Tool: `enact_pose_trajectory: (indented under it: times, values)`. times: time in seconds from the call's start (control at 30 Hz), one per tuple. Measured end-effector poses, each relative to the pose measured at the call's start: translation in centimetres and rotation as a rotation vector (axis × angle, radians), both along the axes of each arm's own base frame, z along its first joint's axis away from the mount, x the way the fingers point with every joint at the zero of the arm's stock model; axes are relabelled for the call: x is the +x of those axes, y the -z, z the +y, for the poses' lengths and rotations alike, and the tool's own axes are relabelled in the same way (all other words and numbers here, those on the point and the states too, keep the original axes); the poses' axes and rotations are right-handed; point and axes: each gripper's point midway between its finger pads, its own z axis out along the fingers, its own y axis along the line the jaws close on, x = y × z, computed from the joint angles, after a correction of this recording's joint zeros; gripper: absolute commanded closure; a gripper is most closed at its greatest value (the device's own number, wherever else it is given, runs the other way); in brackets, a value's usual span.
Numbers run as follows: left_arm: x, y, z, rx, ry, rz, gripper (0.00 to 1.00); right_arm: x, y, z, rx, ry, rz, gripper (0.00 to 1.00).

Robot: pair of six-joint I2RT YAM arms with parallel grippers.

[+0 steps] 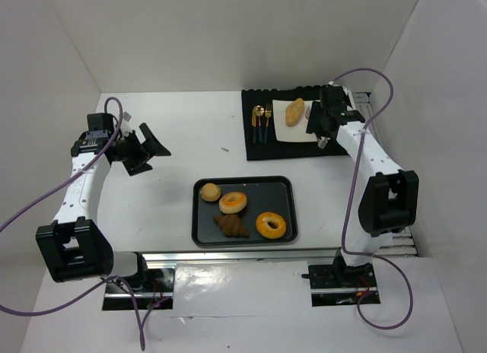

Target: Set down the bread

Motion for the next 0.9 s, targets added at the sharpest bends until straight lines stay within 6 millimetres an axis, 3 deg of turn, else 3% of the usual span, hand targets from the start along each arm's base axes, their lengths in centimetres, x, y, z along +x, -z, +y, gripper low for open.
enact_pose_trajectory:
  times: [0.1, 0.2, 0.33, 0.47, 0.6, 0.67, 0.73, 0.83, 0.9]
  values:
    - [0.0, 0.0, 0.0, 0.000, 0.000, 0.000, 0.00, 0.0, 0.0, 0.1, 0.001, -0.004, 0.000, 0.35]
    - [0.0, 0.0, 0.0, 0.000, 0.000, 0.000, 0.00, -0.2, -0.2, 0.5, 0.001, -0.014, -0.002, 0.43]
    - [0.0, 0.0, 0.0, 0.000, 0.000, -0.001, 0.00, -1.3, -2.0, 2.6, 0.004, -0.074, -0.027, 0.49]
    - [0.0, 0.0, 0.0, 0.000, 0.000, -0.001, 0.00, -4.5, -6.5, 8.0, 0.056, -0.240, -0.107, 0.50]
    - [0.0, 0.0, 0.0, 0.002, -0.001, 0.000, 0.00, -10.0, -9.7, 15.5, 0.156, -0.491, -0.162, 0.50]
    - [0.0, 0.0, 0.0, 0.002, -0.002, 0.000, 0.00, -13.4, -9.3, 19.2, 0.207, -0.623, -0.132, 0.50]
    - [0.0, 0.0, 0.0, 0.002, -0.002, 0.000, 0.00, -16.9, -7.6, 22.5, 0.239, -0.740, -0.066, 0.48]
    - [0.0, -0.1, 0.0, 0.003, -0.002, -0.003, 0.00, -20.9, -4.5, 25.4, 0.249, -0.852, 0.058, 0.47]
    - [-0.1, -0.1, 0.1, 0.006, -0.003, -0.006, 0.00, -22.5, -2.8, 26.3, 0.247, -0.886, 0.122, 0.45]
